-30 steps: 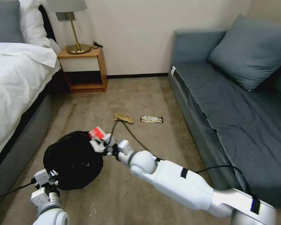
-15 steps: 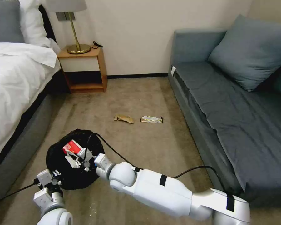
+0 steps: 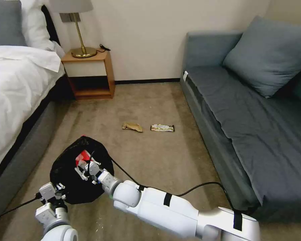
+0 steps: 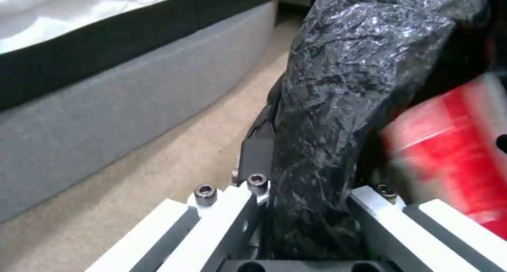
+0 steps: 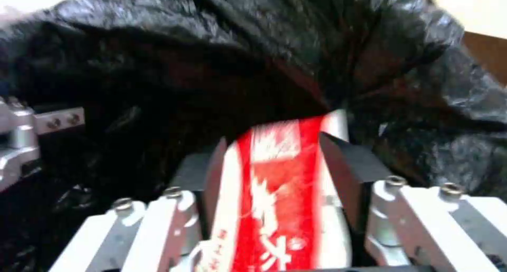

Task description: Pick up the trash bin, then pick up the garbage on the floor and place it into the trash bin.

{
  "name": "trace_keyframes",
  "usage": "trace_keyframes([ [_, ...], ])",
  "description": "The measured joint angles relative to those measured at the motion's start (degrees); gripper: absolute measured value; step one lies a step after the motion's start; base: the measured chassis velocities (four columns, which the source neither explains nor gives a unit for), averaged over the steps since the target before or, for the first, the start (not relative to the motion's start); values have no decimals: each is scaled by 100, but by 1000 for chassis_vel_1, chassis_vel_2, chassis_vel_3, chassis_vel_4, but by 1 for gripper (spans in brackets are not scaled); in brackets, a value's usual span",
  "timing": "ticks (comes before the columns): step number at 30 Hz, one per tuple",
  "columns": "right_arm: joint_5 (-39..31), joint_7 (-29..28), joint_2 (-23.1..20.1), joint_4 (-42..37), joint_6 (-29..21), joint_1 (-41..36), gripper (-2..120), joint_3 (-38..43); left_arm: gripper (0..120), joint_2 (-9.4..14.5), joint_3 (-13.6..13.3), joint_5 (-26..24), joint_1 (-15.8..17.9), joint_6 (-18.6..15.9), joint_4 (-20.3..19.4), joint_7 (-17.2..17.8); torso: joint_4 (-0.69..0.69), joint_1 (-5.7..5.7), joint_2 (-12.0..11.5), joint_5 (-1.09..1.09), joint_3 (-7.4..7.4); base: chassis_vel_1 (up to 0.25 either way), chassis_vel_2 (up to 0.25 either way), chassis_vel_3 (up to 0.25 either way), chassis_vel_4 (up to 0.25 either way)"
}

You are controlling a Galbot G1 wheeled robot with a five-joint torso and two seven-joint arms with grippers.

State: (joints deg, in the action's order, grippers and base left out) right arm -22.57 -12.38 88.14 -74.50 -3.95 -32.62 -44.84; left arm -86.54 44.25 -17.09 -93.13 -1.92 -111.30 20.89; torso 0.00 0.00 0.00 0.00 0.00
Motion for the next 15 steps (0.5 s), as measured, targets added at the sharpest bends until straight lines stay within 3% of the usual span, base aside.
trace_keyframes([
  [1,0,0,0,0,0,0,50,0,2,0,0,0,0,0,0,0,0,0,0,0,0,0,0,0,0],
  [8,-52,-77,-237,-479,15,-44,80,128,2,118,30,-90,-6,0,44,17,0,0,0,0,0,0,0,0,0],
  [15,-95,-83,-583,-821,124,-186,99,616,2,186,40,-138,-38,9,15,19,0,0,0,1,0,0,0,0,0],
])
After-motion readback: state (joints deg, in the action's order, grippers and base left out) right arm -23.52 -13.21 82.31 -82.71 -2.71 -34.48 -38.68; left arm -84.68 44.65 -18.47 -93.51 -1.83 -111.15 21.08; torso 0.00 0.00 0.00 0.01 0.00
